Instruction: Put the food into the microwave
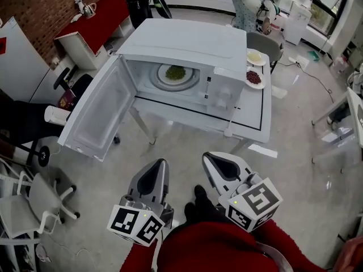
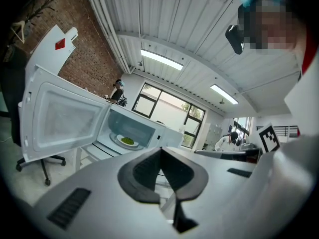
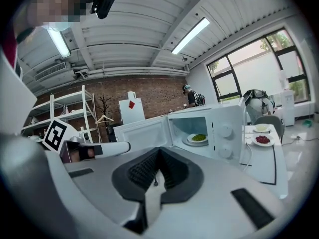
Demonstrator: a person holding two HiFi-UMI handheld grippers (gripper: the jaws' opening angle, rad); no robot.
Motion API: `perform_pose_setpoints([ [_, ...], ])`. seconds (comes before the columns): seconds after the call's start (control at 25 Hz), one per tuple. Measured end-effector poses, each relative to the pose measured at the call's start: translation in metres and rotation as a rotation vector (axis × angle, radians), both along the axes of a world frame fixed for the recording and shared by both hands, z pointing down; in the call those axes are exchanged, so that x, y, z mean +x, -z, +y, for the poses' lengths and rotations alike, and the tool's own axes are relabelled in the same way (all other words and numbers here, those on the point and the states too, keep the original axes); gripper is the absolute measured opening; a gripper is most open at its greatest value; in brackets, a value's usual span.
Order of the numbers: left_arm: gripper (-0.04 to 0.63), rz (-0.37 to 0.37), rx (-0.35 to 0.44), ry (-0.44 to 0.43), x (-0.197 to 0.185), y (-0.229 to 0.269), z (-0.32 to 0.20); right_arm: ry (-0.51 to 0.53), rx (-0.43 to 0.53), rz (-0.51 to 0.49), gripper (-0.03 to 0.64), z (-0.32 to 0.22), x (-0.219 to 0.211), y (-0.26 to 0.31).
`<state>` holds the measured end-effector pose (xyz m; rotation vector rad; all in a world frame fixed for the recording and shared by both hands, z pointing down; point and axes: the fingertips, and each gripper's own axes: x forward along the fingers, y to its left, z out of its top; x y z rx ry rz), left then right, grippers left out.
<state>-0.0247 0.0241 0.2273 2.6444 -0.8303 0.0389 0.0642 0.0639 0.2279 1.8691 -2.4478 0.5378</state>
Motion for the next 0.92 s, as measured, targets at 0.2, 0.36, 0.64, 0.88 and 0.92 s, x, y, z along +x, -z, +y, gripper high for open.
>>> perform_pose_setpoints([
  [0.2, 0.008, -0.016, 0.042, -0.006, 0.0, 0.001, 0.011, 0.003, 0.012, 0.032, 0.014, 0.011, -0.001, -0.002],
  [0.36, 0.008, -0.012, 0.035, 0.005, -0.003, -0.002, 0.016, 0.009, 0.013, 0.047, 0.014, 0.017, 0.0, -0.005],
  [0.64, 0.008, -0.016, 0.021, 0.033, -0.011, -0.011, 0.021, 0.003, 0.015, 0.059, 0.014, 0.025, 0.004, -0.011],
  [0.88, 0.008, -0.054, 0.007, 0.051, -0.018, -0.021, 0.028, 0.002, -0.001, 0.034, 0.014, 0.032, 0.006, -0.016],
  [0.92, 0.008, -0.064, 0.007, 0.055, -0.019, -0.022, 0.029, 0.002, -0.003, 0.03, 0.014, 0.033, 0.005, -0.017],
])
